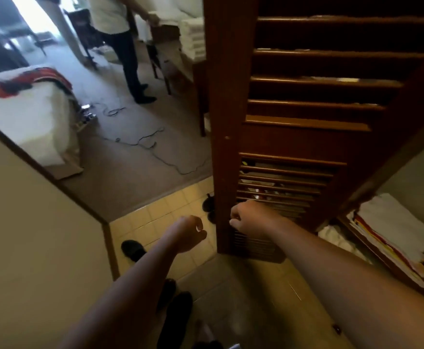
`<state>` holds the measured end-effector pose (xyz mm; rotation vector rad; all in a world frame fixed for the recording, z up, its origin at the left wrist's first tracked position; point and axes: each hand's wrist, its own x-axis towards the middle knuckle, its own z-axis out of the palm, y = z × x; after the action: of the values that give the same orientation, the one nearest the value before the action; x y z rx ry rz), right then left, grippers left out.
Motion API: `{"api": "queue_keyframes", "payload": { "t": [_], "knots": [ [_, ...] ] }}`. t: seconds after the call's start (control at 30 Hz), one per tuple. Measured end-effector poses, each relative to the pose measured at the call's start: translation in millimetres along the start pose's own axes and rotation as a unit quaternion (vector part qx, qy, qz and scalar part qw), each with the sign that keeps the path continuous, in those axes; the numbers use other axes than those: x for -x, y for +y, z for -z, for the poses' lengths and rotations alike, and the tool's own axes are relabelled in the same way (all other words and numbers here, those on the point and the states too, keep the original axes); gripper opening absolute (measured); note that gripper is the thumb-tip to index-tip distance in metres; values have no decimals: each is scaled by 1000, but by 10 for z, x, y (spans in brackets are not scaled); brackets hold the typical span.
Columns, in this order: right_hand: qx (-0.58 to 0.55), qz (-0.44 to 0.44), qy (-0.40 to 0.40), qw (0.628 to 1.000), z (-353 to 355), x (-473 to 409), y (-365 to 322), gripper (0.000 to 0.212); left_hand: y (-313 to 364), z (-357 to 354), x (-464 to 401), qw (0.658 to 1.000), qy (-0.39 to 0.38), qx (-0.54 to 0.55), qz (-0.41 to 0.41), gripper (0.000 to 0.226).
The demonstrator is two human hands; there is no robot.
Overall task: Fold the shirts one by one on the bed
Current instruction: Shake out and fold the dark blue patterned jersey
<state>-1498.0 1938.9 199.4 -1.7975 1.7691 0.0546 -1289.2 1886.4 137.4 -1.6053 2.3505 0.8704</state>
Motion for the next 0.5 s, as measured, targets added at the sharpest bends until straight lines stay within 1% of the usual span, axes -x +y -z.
{"api": "queue_keyframes", "payload": {
  "t": [0.13,0.23,0.33,0.43,0.5],
  "knots": [
    [29,43,-12,999,-12,-575,-526,23,-640,262,-137,999,35,6,37,21],
    [49,50,-10,997,-67,-991,-835,19,-995,465,-202,996,40,45,59,19],
    [87,59,-19,994,-136,-1413,-1146,29,-1348,636,-211,993,44,45,99,21],
    [136,81,-46,986,-135,-1847,-1510,28,-1795,827,-237,987,57,75,131,24],
    [147,97,-58,983,-114,-2095,-1672,27,-2012,959,-255,984,59,88,142,22]
  ]
}}
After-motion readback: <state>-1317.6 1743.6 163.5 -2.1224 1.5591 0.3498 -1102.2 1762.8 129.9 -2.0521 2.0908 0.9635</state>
